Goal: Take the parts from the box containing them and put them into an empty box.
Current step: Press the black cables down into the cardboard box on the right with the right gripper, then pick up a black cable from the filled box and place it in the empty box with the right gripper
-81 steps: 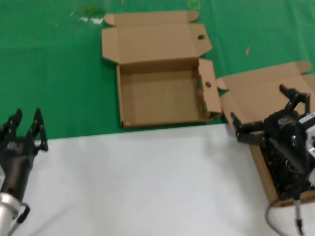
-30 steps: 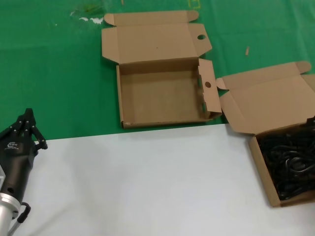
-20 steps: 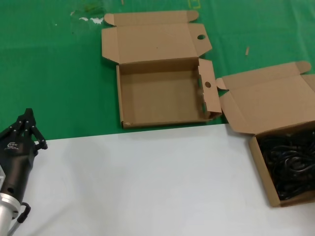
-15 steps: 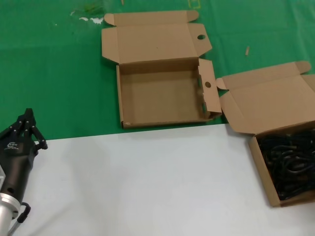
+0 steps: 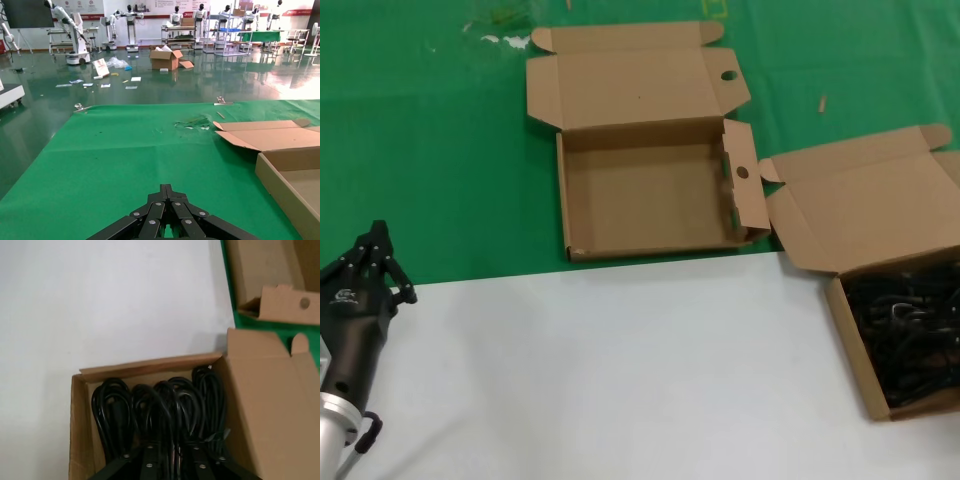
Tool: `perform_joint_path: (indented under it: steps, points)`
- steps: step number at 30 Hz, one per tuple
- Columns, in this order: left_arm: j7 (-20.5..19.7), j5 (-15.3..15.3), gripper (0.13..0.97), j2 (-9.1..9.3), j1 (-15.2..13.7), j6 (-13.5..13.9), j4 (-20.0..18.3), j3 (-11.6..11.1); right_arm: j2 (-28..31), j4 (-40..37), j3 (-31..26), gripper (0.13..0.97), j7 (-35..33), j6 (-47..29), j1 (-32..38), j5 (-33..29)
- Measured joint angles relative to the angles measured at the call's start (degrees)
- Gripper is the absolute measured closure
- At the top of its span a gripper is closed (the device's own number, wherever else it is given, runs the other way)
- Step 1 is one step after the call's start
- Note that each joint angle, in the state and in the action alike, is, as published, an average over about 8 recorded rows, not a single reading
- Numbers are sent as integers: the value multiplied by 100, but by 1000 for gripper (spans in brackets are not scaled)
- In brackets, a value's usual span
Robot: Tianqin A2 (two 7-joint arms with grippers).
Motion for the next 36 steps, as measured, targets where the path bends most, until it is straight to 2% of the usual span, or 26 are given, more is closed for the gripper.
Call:
perform_joint_path:
  steps: [5,12,16,20,25,30,36]
  points:
    - [0,0,957,0,0,0,0,0,303,537,184,892,319,-113,-77,82]
    - [0,0,957,0,0,0,0,0,811,1540,579,918,963,-286,3,221]
    - [0,0,957,0,0,0,0,0,790,1985,647,927,1271,-438,371,151]
    - [0,0,957,0,0,0,0,0,439,2261,500,927,1544,-602,928,-94]
    - [0,0,957,0,0,0,0,0,-291,2358,126,927,1803,-719,1622,-553]
    - [0,0,957,0,0,0,0,0,-1125,2153,-289,927,1914,-665,2107,-1015]
    - [0,0,957,0,0,0,0,0,-2015,1659,-694,927,1843,-367,2328,-1420]
